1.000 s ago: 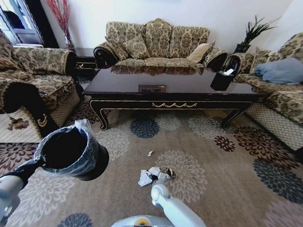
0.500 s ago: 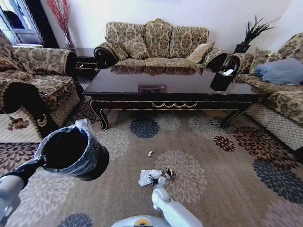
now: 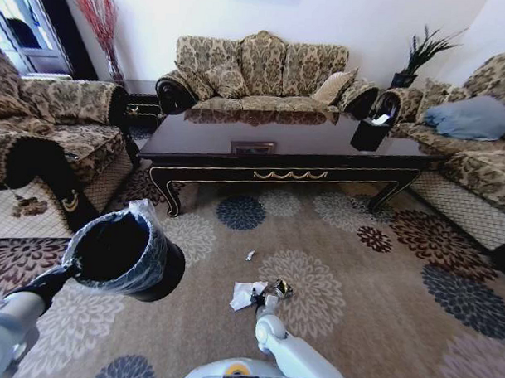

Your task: Move to the front of the table and pick up the trash from the floor, then place it into the trash bin.

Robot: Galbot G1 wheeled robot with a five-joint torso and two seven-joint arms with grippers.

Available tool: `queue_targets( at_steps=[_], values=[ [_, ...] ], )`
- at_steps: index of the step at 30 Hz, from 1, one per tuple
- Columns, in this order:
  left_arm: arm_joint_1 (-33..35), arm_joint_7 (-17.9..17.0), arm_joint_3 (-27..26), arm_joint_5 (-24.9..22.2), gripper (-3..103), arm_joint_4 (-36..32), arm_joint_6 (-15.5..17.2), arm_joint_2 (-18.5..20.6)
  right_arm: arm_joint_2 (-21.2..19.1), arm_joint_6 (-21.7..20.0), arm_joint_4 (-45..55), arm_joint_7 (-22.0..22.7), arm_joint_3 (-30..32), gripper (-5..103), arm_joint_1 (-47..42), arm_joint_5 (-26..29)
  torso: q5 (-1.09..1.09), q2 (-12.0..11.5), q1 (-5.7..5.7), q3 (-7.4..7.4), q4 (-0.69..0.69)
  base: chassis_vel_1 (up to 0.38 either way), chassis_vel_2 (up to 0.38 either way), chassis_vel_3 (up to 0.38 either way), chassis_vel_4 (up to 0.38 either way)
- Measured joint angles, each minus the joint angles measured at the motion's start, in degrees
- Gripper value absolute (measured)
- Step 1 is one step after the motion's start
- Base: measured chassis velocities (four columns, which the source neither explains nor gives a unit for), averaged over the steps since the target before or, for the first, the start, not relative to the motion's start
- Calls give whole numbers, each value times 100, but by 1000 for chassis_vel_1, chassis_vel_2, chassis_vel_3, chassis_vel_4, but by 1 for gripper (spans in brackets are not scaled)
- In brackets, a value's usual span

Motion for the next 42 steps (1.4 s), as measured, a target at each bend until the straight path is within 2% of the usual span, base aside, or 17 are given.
queue_targets(
  at_steps=[2,4,6,16,24,28,30,31,34,35,36,42],
  values=[
    [4,1,8,3,4,-4,0,-8,-59,26,83,-23,-12,6,-23,-37,0,0,0,0,-1,0,0,0,0],
    [5,2,12,3,4,-6,0,-11,-87,39,131,-36,-16,6,-36,-54,0,0,0,0,-1,0,0,0,0],
    [6,2,21,4,4,-10,0,-13,-148,65,209,-59,-18,1,-60,-92,0,0,0,0,-1,0,0,0,0],
    [21,3,235,113,4,10,0,-56,-507,266,768,-156,140,0,-164,-491,-1,0,0,0,-1,0,0,0,0],
    [-52,-7,859,367,4,64,0,-140,-1049,665,1901,-410,363,0,-105,-805,0,0,0,0,-2,0,0,0,0],
    [-26,39,1207,694,4,180,0,-77,-1392,1017,2595,-800,510,0,-2,-899,0,0,0,0,-1,0,0,0,0],
    [-25,54,1258,729,4,201,0,-51,-1464,1087,2726,-905,531,0,27,-895,-1,0,0,0,0,0,0,0,0],
    [-33,77,1320,746,4,236,0,-6,-1563,1186,2872,-1095,566,0,74,-877,-1,0,0,0,-1,0,0,0,0],
    [-90,152,1452,719,4,365,0,107,-1739,1472,3058,-1738,609,0,216,-849,0,0,0,0,-2,0,0,0,0],
    [-90,152,1452,719,4,365,0,107,-1739,1472,3058,-1738,609,0,216,-849,0,0,0,0,-2,0,0,0,0],
    [-153,155,1517,629,4,456,0,170,-1822,1609,3127,-2058,617,0,332,-844,-1,0,0,0,-1,0,0,0,0],
    [-478,139,1801,412,4,852,0,503,-1955,1842,3240,-2717,567,0,842,-772,-1,0,0,0,-2,0,0,0,0]
  ],
)
